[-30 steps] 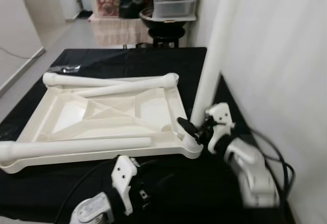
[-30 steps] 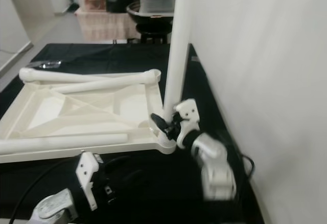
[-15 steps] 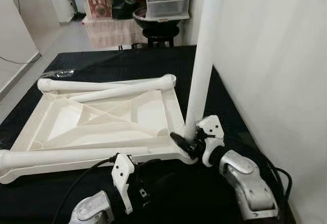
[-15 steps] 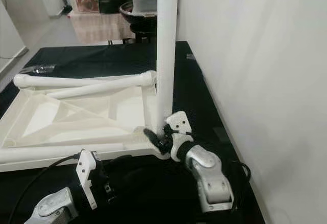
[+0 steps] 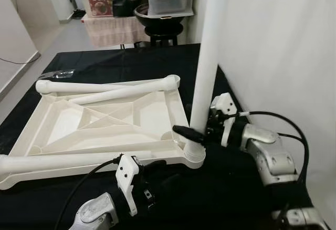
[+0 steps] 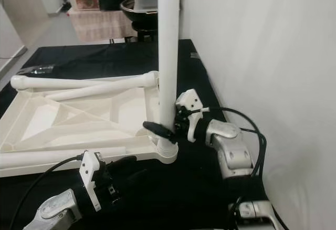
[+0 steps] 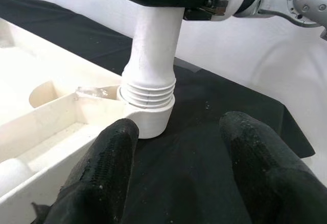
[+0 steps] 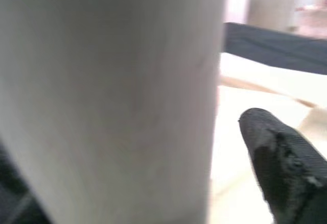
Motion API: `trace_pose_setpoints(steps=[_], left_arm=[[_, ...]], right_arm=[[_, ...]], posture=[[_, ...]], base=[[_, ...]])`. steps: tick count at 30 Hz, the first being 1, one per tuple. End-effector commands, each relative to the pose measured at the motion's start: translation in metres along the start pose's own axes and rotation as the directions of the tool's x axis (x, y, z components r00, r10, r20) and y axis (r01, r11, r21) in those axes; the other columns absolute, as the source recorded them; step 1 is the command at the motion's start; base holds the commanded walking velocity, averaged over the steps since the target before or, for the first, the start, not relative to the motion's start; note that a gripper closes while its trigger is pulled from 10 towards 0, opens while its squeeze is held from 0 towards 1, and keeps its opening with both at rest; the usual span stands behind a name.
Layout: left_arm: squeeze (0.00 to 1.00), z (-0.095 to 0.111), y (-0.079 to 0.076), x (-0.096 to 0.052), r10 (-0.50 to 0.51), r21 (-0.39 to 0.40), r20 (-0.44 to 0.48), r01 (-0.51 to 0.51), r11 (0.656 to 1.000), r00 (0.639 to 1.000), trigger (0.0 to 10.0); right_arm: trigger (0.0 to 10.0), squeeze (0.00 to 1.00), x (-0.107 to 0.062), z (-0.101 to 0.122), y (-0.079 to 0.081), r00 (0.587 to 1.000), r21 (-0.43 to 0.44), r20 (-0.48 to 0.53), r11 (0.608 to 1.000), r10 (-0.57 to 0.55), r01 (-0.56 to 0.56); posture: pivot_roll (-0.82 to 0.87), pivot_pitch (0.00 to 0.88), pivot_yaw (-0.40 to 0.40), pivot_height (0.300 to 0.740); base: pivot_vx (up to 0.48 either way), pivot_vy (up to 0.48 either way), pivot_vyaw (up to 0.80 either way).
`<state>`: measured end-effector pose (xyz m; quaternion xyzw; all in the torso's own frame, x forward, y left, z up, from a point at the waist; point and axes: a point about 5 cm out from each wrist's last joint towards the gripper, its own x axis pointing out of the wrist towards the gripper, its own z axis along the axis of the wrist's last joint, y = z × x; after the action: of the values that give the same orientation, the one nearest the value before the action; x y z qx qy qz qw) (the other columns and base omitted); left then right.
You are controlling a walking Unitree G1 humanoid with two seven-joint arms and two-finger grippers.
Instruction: Building children table
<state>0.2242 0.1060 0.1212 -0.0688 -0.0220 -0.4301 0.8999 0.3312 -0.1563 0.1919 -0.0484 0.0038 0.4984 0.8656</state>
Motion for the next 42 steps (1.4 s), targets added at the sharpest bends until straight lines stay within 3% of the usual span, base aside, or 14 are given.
trace_pose_setpoints(steps=[1, 2, 8, 16, 18, 19, 21, 28, 29, 32, 33, 34, 40, 42], left_arm=[[0.00, -0.004, 0.001, -0.002, 0.017, -0.017, -0.014, -0.017, 1.000, 1.000, 10.0], [0.00, -0.003, 0.001, -0.002, 0.017, -0.017, -0.013, -0.018, 1.000, 1.000, 10.0], [0.00, -0.002, 0.000, -0.003, 0.017, -0.019, -0.011, -0.017, 1.000, 1.000, 10.0], [0.00, 0.000, 0.000, -0.005, 0.016, -0.019, -0.010, -0.016, 1.000, 1.000, 10.0], [0.00, 0.001, 0.001, -0.007, 0.019, -0.015, -0.012, -0.019, 1.000, 1.000, 10.0], [0.00, 0.001, 0.002, -0.007, 0.020, -0.014, -0.013, -0.020, 1.000, 1.000, 10.0], [0.00, 0.001, 0.003, -0.006, 0.021, -0.015, -0.016, -0.021, 1.000, 1.000, 10.0], [0.00, 0.001, 0.005, -0.006, 0.030, -0.016, -0.022, -0.031, 0.999, 0.999, 10.0], [0.00, 0.001, 0.005, -0.006, 0.034, -0.018, -0.021, -0.034, 0.999, 0.999, 10.0], [0.00, 0.001, 0.005, -0.006, 0.036, -0.020, -0.020, -0.036, 0.999, 0.999, 10.0], [0.00, 0.001, 0.005, -0.006, 0.036, -0.021, -0.020, -0.036, 0.999, 0.999, 10.0], [0.00, 0.000, 0.005, -0.005, 0.034, -0.022, -0.022, -0.034, 0.999, 0.999, 10.0], [0.00, -0.001, 0.004, -0.004, 0.027, -0.026, -0.026, -0.028, 0.999, 0.999, 10.0], [0.00, -0.001, 0.004, -0.004, 0.027, -0.026, -0.026, -0.028, 0.999, 0.999, 10.0]], right_arm=[[3.5, 0.00, -0.001, 0.000, -0.001, 1.000, 0.009, 0.014, 1.000, 0.013, -0.013], [0.0, 0.00, -0.003, -0.002, -0.001, 0.999, 0.022, 0.017, 0.999, 0.027, -0.027], [0.0, 0.00, -0.009, -0.013, 0.003, 1.000, 0.040, 0.001, 0.999, -0.010, 0.010], [0.0, 0.00, -0.011, -0.034, 0.036, 0.975, 0.061, -0.044, 0.974, -0.216, 0.218], [0.0, 0.00, -0.002, -0.051, 0.055, 0.837, 0.151, -0.080, 0.823, -0.542, 0.548], [0.0, 0.00, 0.005, -0.055, 0.066, 0.834, 0.070, -0.110, 0.833, -0.541, 0.549], [0.0, 0.00, 0.007, -0.052, 0.062, 0.827, 0.053, -0.097, 0.827, -0.553, 0.559], [0.0, 0.00, 0.010, -0.056, 0.057, 0.841, 0.092, -0.110, 0.837, -0.529, 0.539], [10.0, 0.00, 0.010, -0.054, 0.057, 0.845, 0.115, -0.104, 0.838, -0.524, 0.534], [10.0, 0.00, 0.009, -0.052, 0.059, 0.843, 0.131, -0.101, 0.833, -0.528, 0.537], [10.0, 0.27, 0.010, -0.048, 0.059, 0.851, 0.156, -0.082, 0.837, -0.518, 0.525], [10.0, 1.00, 0.011, -0.043, 0.059, 0.876, 0.186, -0.048, 0.857, -0.481, 0.481], [10.0, 1.00, 0.016, -0.022, 0.051, 0.942, 0.146, 0.045, 0.935, -0.333, 0.324], [10.0, 1.00, 0.016, -0.022, 0.051, 0.942, 0.146, 0.045, 0.935, -0.333, 0.324]], posture=[[-0.08, 0.093, 0.014, 0.740], [-0.08, 0.095, 0.013, 0.740], [-0.09, 0.114, 0.011, 0.740], [-0.11, 0.141, 0.012, 0.740], [-0.12, 0.157, 0.019, 0.740], [-0.12, 0.159, 0.022, 0.740], [-0.12, 0.154, 0.026, 0.740], [-0.11, 0.150, 0.024, 0.740], [-0.11, 0.149, 0.020, 0.740], [-0.11, 0.149, 0.020, 0.740], [-0.11, 0.144, 0.023, 0.740], [-0.10, 0.140, 0.024, 0.740], [-0.10, 0.129, 0.023, 0.740], [-0.10, 0.129, 0.023, 0.740]], base=[[0.000, 0.000, 0.00], [0.000, 0.000, 0.00], [0.000, 0.000, 0.00], [0.000, 0.000, 0.00], [0.000, 0.000, 0.00], [0.000, 0.000, 0.00], [0.000, 0.000, 0.00], [0.000, 0.000, 0.00], [0.000, 0.000, 0.00], [0.000, 0.000, 0.00], [0.000, 0.000, 0.00], [0.000, 0.000, 0.00], [0.000, 0.000, 0.00], [0.000, 0.000, 0.00]])
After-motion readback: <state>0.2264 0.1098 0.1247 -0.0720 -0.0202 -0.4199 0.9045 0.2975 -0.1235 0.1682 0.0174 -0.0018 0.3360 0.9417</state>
